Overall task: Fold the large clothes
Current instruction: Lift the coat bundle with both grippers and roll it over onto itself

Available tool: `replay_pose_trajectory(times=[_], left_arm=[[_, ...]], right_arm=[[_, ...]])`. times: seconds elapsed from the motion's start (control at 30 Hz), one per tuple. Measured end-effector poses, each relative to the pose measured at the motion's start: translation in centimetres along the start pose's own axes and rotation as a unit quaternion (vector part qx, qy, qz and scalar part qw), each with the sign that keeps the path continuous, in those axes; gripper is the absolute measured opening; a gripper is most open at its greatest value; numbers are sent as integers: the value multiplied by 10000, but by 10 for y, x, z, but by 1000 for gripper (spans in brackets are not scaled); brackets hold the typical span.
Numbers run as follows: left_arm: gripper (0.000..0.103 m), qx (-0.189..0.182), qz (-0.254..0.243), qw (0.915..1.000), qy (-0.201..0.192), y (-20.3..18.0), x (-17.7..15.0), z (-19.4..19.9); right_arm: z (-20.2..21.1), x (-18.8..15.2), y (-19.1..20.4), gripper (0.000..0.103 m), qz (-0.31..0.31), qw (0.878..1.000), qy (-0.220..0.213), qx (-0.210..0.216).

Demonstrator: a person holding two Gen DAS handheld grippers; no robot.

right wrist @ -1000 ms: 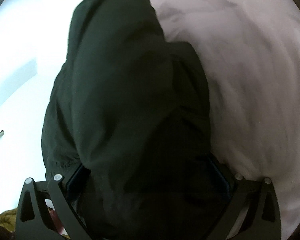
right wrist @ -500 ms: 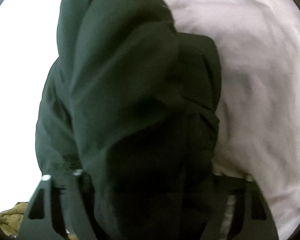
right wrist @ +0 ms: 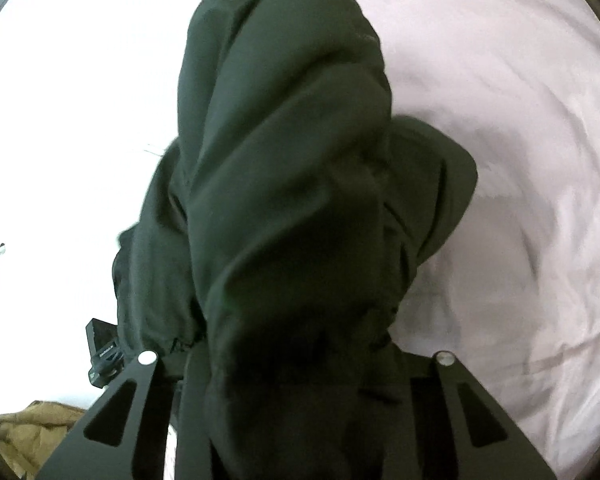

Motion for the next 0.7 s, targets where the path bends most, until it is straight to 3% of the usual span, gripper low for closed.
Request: replay_pose_trajectory(times=[0.23, 0.43, 0.57, 0.7], left_arm=[[17, -155, -204, 9993, -278, -34, -2, 51], [14, -140, -199, 9986, -470, 11, -12, 128], [13, -35, 36, 9995, -313, 44, -38, 132], [13, 194, 319, 9993, 7, 103, -73, 112]], right_arm=[[19, 6, 66, 25, 341, 9982, -282, 416], [36, -21, 109, 25, 459, 9962, -273, 692], [34, -44, 110, 25, 327, 9956, -272, 837], [16, -77, 71, 25, -85, 9972, -180, 716]])
Point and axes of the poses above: each gripper's, at about its wrist camera, not at the fingertips, and z roughly against the way its jaws point, y to its left, x to its top, the point moved 7 cm from there along -z, roughly the way its jaws point, and after that the axes turned 6 degrees about x, right-handed, at the moved point
